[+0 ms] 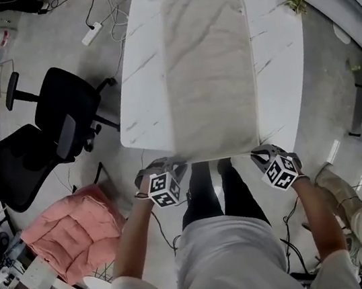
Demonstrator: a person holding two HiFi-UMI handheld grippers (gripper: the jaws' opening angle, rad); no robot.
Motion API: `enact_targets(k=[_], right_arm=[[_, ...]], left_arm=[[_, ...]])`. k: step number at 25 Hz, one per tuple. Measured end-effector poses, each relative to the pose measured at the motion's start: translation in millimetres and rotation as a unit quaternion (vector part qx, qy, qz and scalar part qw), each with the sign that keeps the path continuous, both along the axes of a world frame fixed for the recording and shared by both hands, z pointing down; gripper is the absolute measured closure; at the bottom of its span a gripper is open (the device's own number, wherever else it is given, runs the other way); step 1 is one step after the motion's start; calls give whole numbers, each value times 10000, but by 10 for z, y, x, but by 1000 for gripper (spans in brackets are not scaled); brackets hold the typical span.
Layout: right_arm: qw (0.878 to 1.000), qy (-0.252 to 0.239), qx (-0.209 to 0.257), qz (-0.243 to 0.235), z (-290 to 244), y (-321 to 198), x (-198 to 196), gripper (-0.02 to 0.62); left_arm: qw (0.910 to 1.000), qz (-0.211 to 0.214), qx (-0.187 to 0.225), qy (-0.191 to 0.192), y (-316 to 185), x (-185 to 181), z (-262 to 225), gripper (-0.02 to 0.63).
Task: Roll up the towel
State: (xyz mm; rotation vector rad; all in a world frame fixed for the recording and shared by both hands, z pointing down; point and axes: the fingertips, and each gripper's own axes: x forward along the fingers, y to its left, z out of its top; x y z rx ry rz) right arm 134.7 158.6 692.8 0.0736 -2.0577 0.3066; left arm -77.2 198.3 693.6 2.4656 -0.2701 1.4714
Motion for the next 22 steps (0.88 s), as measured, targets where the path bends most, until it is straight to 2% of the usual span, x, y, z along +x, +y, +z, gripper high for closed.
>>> enact_targets(k=[7, 13, 16, 19, 22], right_arm=[[9995, 108, 101, 277, 58, -441, -64, 563], [9974, 206, 394, 570, 177, -721, -86, 554], [9950, 266, 546, 790, 246, -815, -53, 497], [9917, 247, 502, 1162, 317, -898, 1, 407], [9888, 192, 395, 1428, 350, -948, 33, 383]], left_arm=[[9998, -67, -143, -125, -394, -60, 62, 567], [9980, -383, 286, -402, -761, -122, 214, 544], [9947, -754, 474, -518, -909, -190, 300, 422], [9906, -1166, 522, -485, -1017, -261, 340, 348], [9876, -1469, 404, -374, -1069, -315, 356, 291]])
